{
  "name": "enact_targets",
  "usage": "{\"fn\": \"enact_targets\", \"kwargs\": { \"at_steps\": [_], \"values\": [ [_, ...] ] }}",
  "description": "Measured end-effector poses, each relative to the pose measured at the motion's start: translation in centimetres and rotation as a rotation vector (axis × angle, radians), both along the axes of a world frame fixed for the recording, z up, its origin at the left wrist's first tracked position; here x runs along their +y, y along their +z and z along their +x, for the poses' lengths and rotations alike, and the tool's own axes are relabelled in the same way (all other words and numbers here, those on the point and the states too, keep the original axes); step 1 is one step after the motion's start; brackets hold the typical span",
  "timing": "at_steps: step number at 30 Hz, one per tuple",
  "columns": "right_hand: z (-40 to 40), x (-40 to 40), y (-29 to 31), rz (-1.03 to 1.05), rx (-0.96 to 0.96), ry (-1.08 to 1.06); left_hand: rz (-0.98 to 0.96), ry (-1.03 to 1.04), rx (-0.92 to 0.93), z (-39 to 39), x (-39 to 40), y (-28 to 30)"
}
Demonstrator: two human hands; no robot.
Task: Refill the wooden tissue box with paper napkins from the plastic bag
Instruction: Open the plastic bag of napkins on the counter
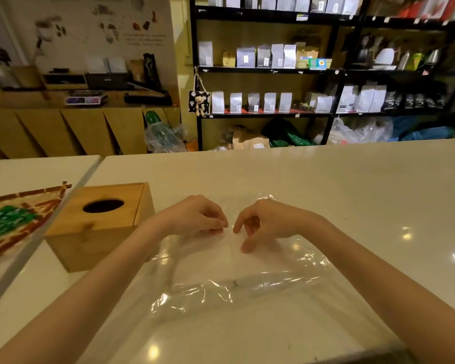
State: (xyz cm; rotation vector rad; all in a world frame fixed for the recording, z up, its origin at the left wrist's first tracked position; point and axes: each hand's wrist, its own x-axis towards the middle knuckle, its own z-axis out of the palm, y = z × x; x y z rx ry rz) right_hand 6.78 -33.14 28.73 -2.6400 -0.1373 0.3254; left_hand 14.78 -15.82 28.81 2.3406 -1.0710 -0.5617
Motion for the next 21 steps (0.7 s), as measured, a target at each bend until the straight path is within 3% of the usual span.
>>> {"fn": "enact_targets", "kwargs": {
  "at_steps": [9, 16, 21],
  "values": [
    [-2.6, 0.7, 0.0, -0.004, 0.035, -0.006, 0.066, 0.023, -0.046, -1.9, 0.6, -0.2],
    [-7.2, 0.7, 3.0, 0.220, 0.075, 0.062, 0.229, -0.012, -0.009, -2.9, 0.4, 0.8],
    [-11.6, 1.9, 4.0, 0.303, 0.252, 0.223, 0.236, -0.052, 0.010, -4.2, 0.8, 0.6]
  ]
}}
